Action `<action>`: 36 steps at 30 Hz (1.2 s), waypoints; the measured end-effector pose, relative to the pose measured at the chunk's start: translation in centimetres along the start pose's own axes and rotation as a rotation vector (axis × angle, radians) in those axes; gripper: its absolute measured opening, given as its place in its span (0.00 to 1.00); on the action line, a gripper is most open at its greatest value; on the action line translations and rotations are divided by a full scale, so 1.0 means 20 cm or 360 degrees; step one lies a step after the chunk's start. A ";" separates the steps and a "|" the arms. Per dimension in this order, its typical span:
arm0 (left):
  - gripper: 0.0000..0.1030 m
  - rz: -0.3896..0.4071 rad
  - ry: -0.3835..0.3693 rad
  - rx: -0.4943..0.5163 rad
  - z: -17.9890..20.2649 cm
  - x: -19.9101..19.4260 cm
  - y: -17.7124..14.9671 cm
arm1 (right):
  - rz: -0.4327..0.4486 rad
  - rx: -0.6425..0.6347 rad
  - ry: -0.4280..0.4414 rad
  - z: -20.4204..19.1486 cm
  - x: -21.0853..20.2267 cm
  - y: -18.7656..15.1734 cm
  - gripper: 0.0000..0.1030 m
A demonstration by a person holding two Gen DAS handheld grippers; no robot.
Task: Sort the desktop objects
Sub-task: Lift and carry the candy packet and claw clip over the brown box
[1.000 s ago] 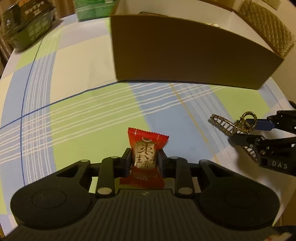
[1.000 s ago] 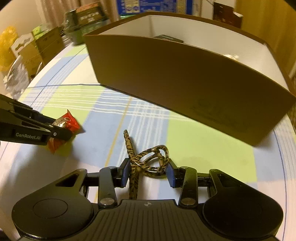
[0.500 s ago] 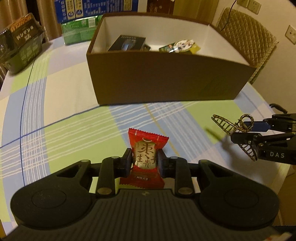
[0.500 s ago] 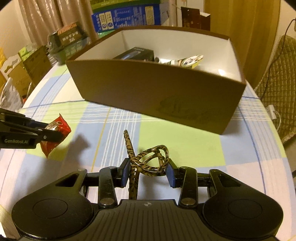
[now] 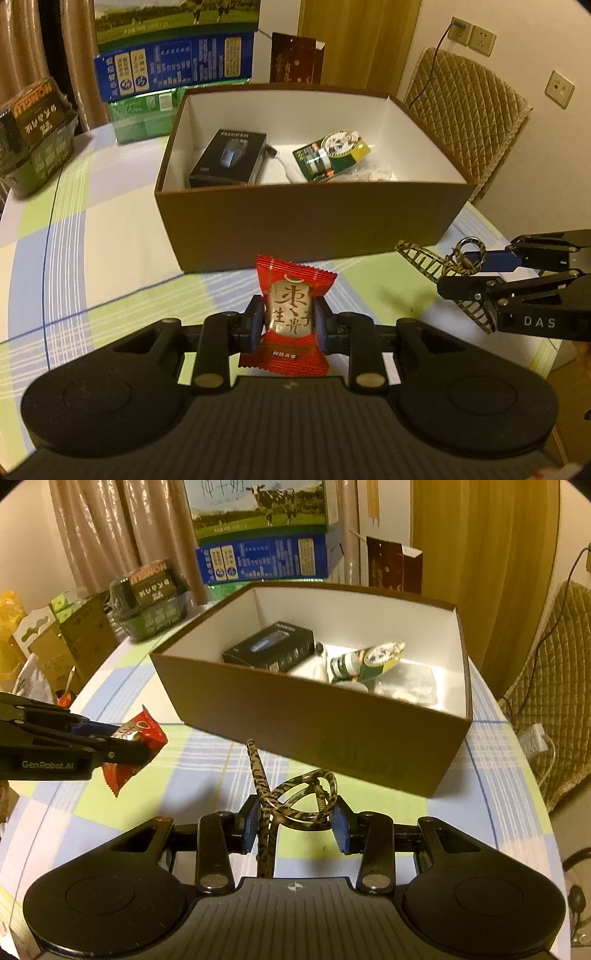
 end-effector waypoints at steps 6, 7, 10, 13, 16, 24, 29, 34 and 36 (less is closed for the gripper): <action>0.23 0.0053 -0.0006 0.0025 0.01 0.00 0.10 | 0.0053 -0.0012 0.0025 0.01 -0.02 0.10 0.37; 0.23 0.0064 -0.0008 0.0030 0.02 0.00 0.12 | 0.0067 -0.0007 0.0031 0.02 -0.03 0.12 0.37; 0.23 0.0102 -0.0005 0.0049 0.02 0.00 0.19 | 0.0110 0.0022 0.0045 0.05 -0.04 0.20 0.37; 0.23 0.0139 -0.0001 0.0058 0.02 0.01 0.26 | 0.0157 0.0060 0.0050 0.10 -0.05 0.29 0.37; 0.23 0.0172 0.0002 0.0066 0.02 0.02 0.34 | 0.0208 0.0073 0.0028 0.15 -0.05 0.39 0.37; 0.23 0.0202 -0.0012 0.0058 -0.01 0.14 0.55 | 0.0267 0.0118 -0.0012 0.28 0.05 0.60 0.37; 0.23 0.0163 -0.0030 0.0040 -0.03 0.27 0.64 | 0.0240 0.0124 -0.0020 0.35 0.15 0.68 0.37; 0.23 0.0103 -0.0049 0.0023 -0.04 0.41 0.69 | 0.0173 0.0116 -0.0030 0.40 0.29 0.70 0.37; 0.23 0.0077 -0.0040 0.0017 -0.04 0.47 0.70 | 0.0139 0.0112 -0.0047 0.41 0.35 0.69 0.37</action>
Point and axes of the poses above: each gripper's, at about its wrist camera, not at the fingertips, and x roughly the way its jaws point, z to its right, y to its top, the point moved 7 cm from there along x, roughly the way its jaws point, and after that the axes turned 4 degrees about z, right-handed, at the moved point
